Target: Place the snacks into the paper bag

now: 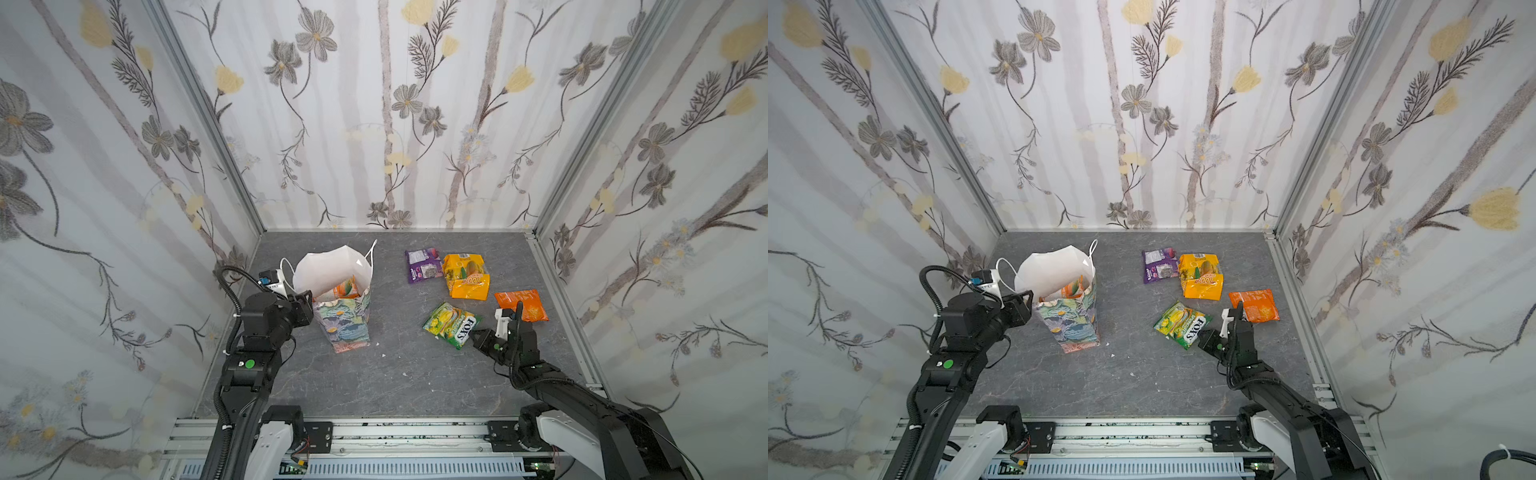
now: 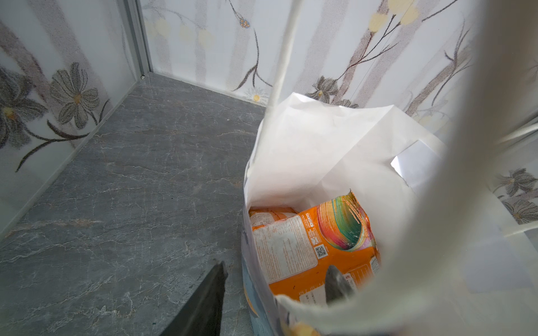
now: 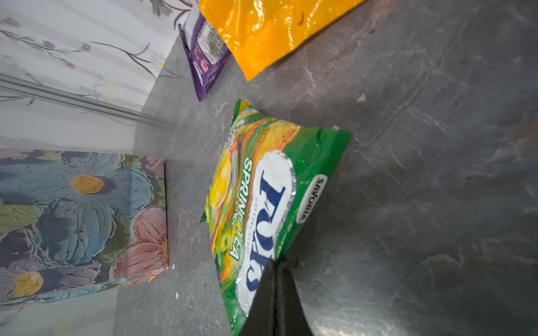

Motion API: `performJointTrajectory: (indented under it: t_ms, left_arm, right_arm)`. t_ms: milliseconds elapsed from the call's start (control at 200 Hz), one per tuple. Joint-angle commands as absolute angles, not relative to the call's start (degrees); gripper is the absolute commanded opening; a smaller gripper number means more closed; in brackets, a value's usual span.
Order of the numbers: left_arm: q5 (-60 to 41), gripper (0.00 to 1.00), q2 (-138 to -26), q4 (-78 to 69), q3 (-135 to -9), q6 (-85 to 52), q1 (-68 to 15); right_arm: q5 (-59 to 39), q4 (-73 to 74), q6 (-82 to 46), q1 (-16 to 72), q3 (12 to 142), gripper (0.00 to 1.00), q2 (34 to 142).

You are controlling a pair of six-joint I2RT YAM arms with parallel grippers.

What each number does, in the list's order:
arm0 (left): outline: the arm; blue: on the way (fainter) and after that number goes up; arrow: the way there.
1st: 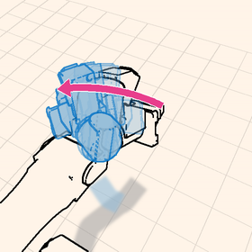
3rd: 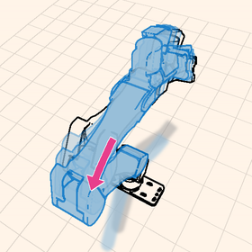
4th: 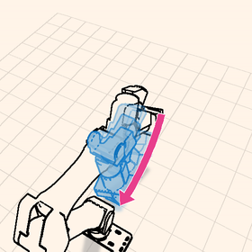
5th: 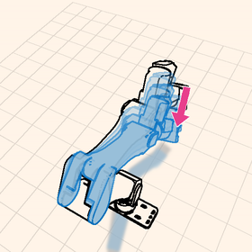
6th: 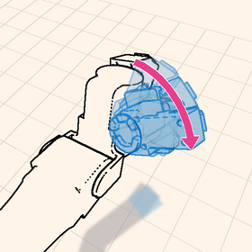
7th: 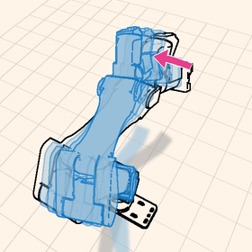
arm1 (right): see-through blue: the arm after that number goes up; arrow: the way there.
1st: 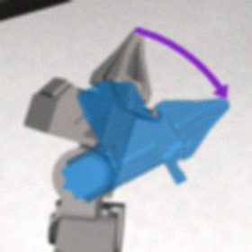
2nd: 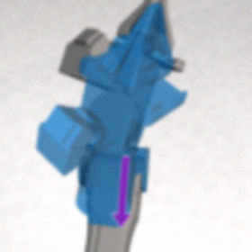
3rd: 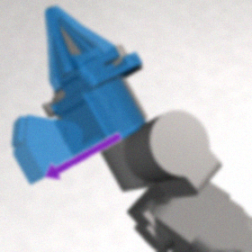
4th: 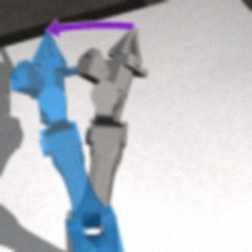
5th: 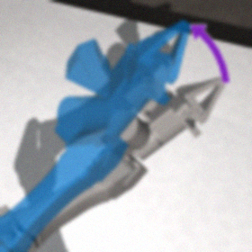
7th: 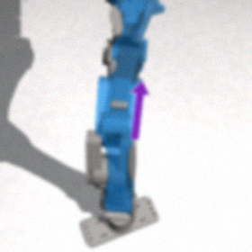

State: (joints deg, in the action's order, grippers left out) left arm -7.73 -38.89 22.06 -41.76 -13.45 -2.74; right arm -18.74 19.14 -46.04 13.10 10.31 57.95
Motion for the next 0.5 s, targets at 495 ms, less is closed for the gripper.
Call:
performJointTrajectory:
  t_ms: [495]
  left_arm:
    - [-7.6, 0.54, -38.7, 21.7, -41.6, -12.9, -2.7]
  right_arm:
    - [-25.9, 10.9, -34.4, 17.0, 27.2, 0.0, 54.4]
